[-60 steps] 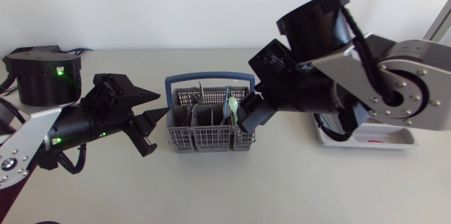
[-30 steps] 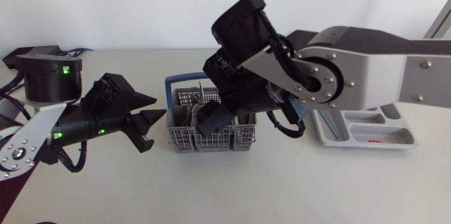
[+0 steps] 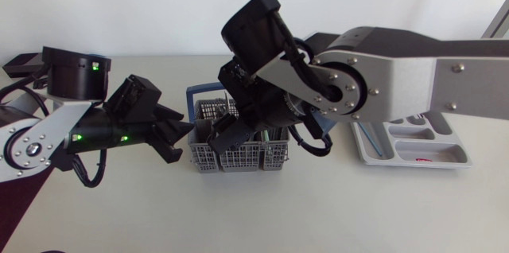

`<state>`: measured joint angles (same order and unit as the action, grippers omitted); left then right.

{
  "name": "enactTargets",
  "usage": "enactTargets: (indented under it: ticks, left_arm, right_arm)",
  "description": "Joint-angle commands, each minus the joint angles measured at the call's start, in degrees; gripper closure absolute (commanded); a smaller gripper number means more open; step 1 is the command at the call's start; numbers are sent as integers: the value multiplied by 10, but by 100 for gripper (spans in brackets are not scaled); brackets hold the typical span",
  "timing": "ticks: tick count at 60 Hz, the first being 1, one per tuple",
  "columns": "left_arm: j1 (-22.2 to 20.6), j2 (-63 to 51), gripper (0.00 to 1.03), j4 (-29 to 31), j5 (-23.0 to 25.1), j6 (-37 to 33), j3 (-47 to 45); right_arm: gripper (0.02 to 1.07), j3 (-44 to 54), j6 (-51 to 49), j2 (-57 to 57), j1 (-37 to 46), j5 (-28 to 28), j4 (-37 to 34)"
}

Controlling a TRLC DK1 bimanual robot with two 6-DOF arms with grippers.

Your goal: Sort the cutlery from the basket into the organizer compartments.

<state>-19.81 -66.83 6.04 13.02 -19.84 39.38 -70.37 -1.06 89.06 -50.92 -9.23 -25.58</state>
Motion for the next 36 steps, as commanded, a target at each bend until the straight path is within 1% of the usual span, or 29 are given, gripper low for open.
enactTargets:
  ticks: [1,4,12,19,25,29,30,36]
  left_arm:
    - [-10,-12,61,7,-11,28,40]
    - [-8,-20,61,17,-12,38,51]
    - [-1,-25,61,19,-12,43,50]
    - [4,-24,61,20,-12,46,42]
    - [21,-17,61,22,-8,46,40]
    - [42,-14,61,25,4,46,39]
    - [46,-13,61,27,7,46,38]
    - [60,-10,61,27,16,46,34]
  right_arm:
    - [40,12,18,-8,-3,-4,-4]
    - [40,8,21,-6,-3,-5,-4]
    - [40,-1,45,9,-9,-12,-8]
    - [40,-24,72,41,-25,-42,-27]
    - [40,-64,79,80,-46,-80,-56]
    - [40,-91,89,107,-55,-96,-78]
    - [40,-103,92,121,-59,-109,-84]
    - [40,-129,106,151,-62,-117,-94]
